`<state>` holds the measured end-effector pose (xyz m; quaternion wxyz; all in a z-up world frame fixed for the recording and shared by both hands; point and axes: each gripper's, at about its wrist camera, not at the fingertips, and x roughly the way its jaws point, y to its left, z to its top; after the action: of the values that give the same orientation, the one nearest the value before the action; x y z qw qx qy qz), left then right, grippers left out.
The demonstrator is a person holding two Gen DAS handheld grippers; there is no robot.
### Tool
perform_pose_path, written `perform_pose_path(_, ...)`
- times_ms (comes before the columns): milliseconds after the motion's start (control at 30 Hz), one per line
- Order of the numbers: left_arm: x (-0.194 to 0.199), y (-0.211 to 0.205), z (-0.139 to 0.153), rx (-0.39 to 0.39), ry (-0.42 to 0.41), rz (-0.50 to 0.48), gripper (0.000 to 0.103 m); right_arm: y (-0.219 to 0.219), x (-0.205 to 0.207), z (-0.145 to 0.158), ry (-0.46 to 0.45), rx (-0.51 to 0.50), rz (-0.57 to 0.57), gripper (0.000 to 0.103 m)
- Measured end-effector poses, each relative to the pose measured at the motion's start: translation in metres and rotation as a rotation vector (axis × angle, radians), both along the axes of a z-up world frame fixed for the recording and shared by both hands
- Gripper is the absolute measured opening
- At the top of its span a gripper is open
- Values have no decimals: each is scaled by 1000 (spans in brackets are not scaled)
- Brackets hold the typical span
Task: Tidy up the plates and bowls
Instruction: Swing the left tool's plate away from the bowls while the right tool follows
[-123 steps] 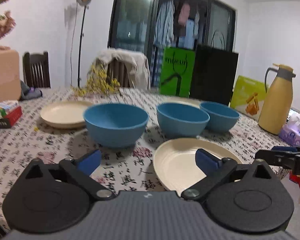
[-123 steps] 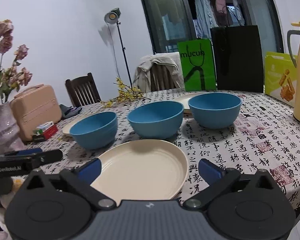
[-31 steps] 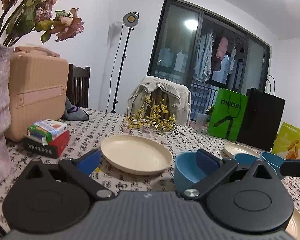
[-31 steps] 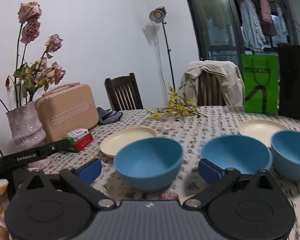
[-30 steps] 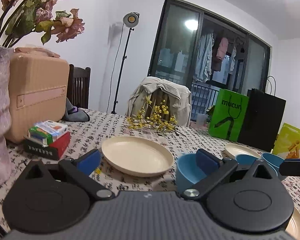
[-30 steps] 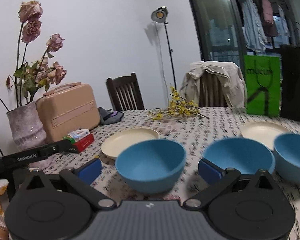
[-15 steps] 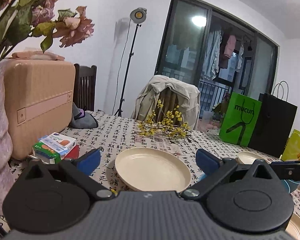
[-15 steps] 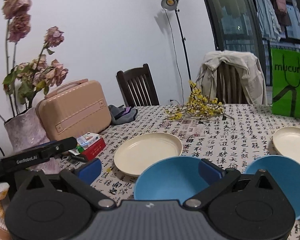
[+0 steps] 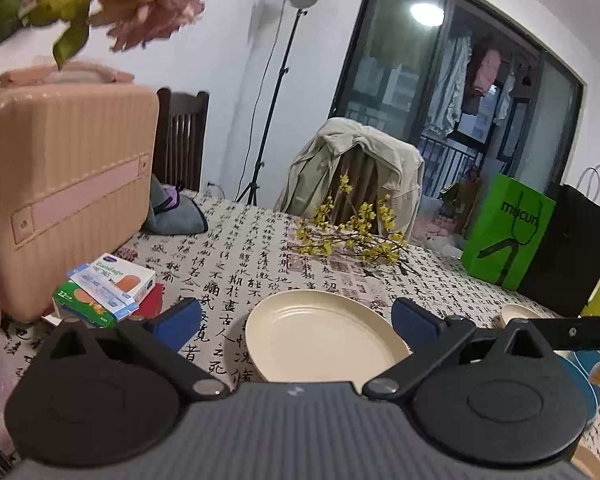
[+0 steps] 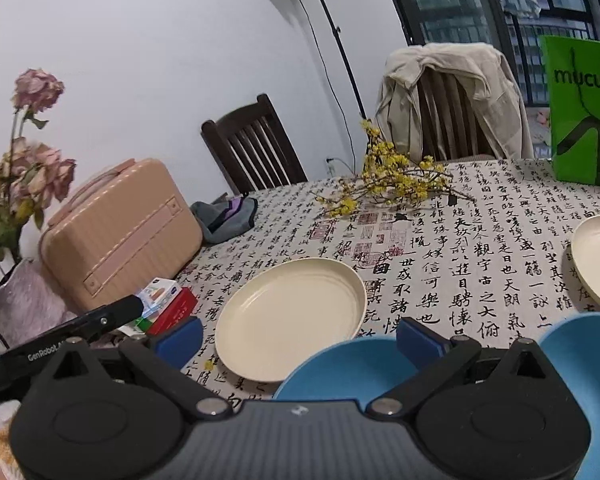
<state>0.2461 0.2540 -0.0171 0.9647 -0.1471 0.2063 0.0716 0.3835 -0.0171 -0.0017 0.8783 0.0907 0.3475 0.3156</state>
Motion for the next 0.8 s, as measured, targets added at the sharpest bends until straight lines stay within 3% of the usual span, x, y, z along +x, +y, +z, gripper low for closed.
perform_pose_path(433, 59, 31, -23, -144, 138, 67, 103, 32, 54, -14, 107, -31, -4, 103)
perform_pose_path(800, 88, 47, -45, -252, 160, 106, 103, 51, 92, -28, 143, -58, -37, 103)
